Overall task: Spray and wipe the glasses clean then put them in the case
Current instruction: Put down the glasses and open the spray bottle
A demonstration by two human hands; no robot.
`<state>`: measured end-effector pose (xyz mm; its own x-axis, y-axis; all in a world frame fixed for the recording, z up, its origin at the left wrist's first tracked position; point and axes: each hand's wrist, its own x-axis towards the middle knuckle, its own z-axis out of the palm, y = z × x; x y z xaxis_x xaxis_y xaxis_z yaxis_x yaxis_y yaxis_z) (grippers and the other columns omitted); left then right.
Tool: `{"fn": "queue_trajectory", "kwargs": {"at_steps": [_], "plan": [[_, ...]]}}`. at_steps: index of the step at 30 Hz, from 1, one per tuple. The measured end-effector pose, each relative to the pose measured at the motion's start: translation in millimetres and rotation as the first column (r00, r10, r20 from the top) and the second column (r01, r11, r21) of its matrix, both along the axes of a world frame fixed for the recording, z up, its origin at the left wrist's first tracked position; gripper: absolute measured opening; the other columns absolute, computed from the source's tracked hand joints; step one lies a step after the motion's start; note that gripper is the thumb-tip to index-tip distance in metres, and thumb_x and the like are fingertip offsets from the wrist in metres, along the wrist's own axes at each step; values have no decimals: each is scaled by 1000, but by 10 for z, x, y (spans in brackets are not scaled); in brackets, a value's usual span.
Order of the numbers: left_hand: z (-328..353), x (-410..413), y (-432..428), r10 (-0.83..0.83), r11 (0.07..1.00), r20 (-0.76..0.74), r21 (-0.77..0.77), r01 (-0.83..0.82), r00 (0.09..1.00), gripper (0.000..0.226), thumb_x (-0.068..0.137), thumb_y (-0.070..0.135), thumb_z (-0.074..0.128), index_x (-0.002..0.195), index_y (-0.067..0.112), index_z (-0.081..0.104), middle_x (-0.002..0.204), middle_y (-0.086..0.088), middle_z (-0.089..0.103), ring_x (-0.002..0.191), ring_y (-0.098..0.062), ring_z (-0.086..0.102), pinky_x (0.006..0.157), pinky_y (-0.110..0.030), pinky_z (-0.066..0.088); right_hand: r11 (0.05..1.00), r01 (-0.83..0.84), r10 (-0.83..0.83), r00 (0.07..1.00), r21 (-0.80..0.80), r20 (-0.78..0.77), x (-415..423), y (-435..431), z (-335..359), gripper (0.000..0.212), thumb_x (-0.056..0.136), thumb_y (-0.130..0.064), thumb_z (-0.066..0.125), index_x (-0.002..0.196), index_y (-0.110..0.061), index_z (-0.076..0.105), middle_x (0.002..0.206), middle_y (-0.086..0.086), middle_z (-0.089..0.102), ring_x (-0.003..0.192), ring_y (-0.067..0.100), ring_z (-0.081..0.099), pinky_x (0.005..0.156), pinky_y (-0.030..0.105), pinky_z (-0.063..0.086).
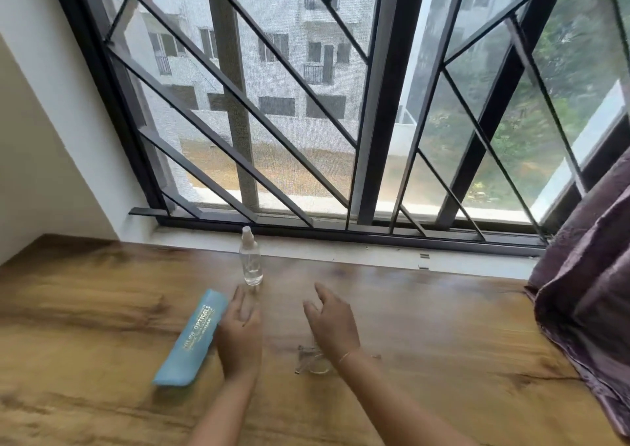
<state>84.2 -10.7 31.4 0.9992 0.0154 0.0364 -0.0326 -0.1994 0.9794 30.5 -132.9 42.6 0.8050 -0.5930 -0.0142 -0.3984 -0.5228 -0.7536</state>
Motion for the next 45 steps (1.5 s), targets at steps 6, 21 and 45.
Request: {"fn": "queue_trajectory", "kwargs": {"at_steps": [6,21,45], "plan": [[228,733,-35,61,992,116,106,-74,991,53,74,24,76,122,10,59,120,-11,63,110,-26,59,91,-35,43,989,-121,127,990,90,-67,771,178,84,51,81,-35,66,120,-3,55,124,14,59,117,28,51,96,34,38],[146,1241,-150,-151,988,105,-26,155,983,34,60,30,84,80,52,68,72,1,52,71,-14,50,72,-33,44,991,-103,113,986,82,-126,1394,236,-202,25,73,-33,65,91,-16,65,93,5,69,87,24,63,69,29,46],[484,42,-699,-389,912,95,-102,398,916,12,74,19,77,85,20,74,62,23,68,62,12,61,65,-17,52,996,46,-49,998,73,38,38,-434,-145,19,67,-23,76,70,-12,60,72,3,64,69,18,58,59,29,43]]}}
